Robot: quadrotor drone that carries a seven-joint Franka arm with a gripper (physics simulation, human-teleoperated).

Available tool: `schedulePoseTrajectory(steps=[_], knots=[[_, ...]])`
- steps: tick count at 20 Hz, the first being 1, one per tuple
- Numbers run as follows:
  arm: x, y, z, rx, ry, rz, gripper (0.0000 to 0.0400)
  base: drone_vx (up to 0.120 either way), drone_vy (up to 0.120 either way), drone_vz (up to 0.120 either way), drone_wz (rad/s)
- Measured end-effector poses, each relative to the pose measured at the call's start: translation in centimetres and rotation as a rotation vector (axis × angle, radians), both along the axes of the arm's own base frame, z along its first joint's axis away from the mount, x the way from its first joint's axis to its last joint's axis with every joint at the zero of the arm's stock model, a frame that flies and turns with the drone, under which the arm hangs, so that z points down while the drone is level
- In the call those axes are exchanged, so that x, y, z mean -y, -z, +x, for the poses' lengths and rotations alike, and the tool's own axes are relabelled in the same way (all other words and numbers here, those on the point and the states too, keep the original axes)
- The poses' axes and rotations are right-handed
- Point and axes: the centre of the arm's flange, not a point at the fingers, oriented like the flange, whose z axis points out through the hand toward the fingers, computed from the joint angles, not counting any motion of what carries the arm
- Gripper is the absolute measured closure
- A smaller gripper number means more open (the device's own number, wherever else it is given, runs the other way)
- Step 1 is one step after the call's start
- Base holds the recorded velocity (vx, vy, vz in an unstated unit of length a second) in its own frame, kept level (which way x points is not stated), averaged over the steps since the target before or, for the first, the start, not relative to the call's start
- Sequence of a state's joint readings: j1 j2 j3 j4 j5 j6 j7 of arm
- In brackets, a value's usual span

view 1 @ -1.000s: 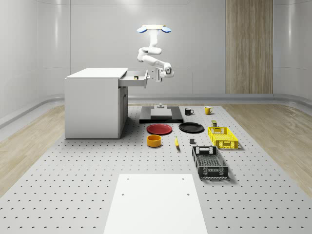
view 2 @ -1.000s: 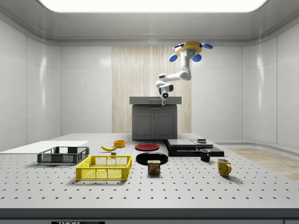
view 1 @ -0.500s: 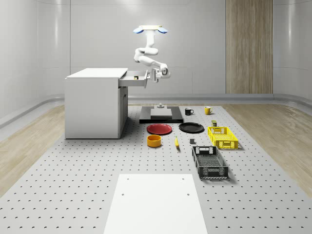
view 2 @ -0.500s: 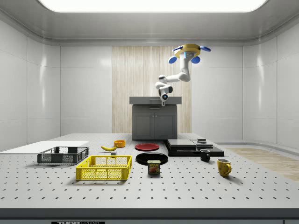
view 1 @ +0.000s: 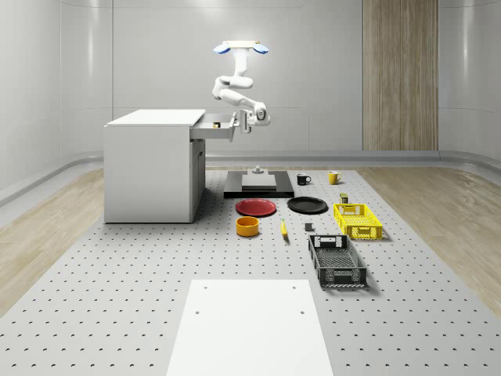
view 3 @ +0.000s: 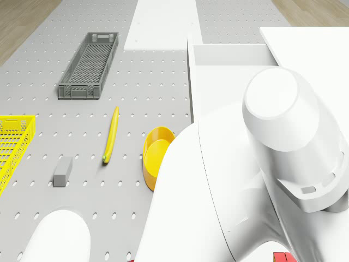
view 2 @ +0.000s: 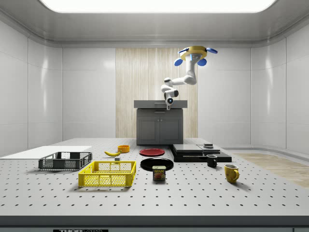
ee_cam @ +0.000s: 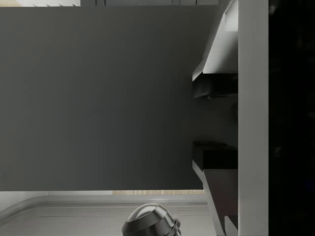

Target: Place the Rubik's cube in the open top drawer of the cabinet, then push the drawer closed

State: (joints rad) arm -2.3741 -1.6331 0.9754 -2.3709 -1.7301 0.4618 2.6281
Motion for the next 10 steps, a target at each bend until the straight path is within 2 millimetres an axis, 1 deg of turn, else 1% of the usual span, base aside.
schedulePoseTrajectory(steps=[3, 4, 5, 9, 10], knots=[[-1.4, 0.1, 0.3, 0.019, 0.000, 0.000, 0.0288, 0.000, 0.000, 0.000, 0.000], [-1.9, -0.2, -0.5, -0.014, 0.000, 0.000, 0.0288, 0.000, 0.000, 0.000, 0.000], [-2.1, -0.2, -0.9, -0.010, 0.000, 0.000, 0.0290, 0.000, 0.000, 0.000, 0.000], [-4.3, 0.0, -0.1, 0.020, 0.000, 0.001, 0.0293, 0.000, 0.000, 0.000, 0.000], [-4.9, -0.2, -0.4, -0.005, 0.000, 0.001, 0.0293, 0.000, 0.000, 0.000, 0.000]])
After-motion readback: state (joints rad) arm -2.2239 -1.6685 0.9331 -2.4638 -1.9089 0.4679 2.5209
